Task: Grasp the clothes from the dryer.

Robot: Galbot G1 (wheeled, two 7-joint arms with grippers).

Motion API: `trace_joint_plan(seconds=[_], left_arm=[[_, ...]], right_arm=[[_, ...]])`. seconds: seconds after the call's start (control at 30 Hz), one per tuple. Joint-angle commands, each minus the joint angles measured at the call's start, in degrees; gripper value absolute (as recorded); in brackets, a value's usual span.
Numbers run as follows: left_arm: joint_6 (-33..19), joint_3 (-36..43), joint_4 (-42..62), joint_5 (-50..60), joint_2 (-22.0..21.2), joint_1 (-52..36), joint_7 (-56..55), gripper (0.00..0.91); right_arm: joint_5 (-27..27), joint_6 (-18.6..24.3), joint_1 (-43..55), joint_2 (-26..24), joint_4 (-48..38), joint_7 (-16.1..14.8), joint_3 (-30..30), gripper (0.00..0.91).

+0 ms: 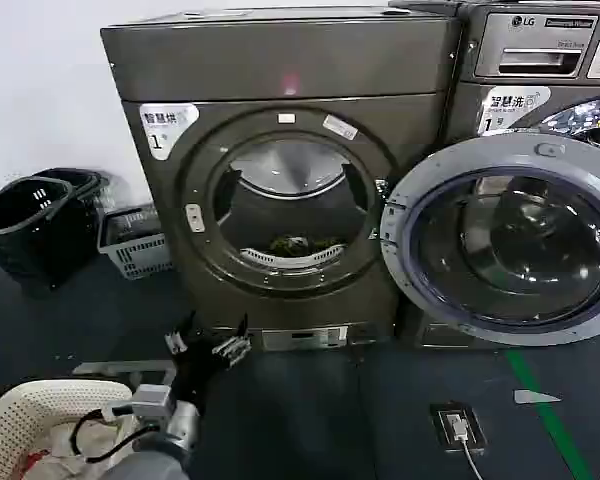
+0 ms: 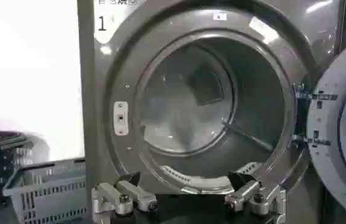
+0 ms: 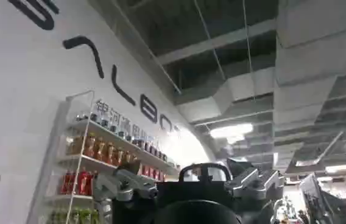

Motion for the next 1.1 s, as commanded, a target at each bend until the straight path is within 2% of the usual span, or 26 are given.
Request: trace_joint_plan(seconds=[0.03, 0.53, 1.1], left_arm=[[0.0, 0.1, -0.4, 0.0, -0.1, 0.2, 0.0, 0.907], [-0.1, 0.7, 0.1, 0.1, -1.4, -0.4, 0.3, 0.907], [-0.1, 0.3, -0.4, 0.0, -0.8, 0.3, 0.5, 0.907]], right_arm=[[-0.9, 1.7, 0.1, 0.2, -0.3, -1.1, -0.9, 0.907], [-0.5, 1.9, 0.1, 0.5, 0.2, -1.1, -0.9, 0.907], [-0.3, 2.4, 0.4, 0.8, 0.3, -1.5, -1.7, 0.907]])
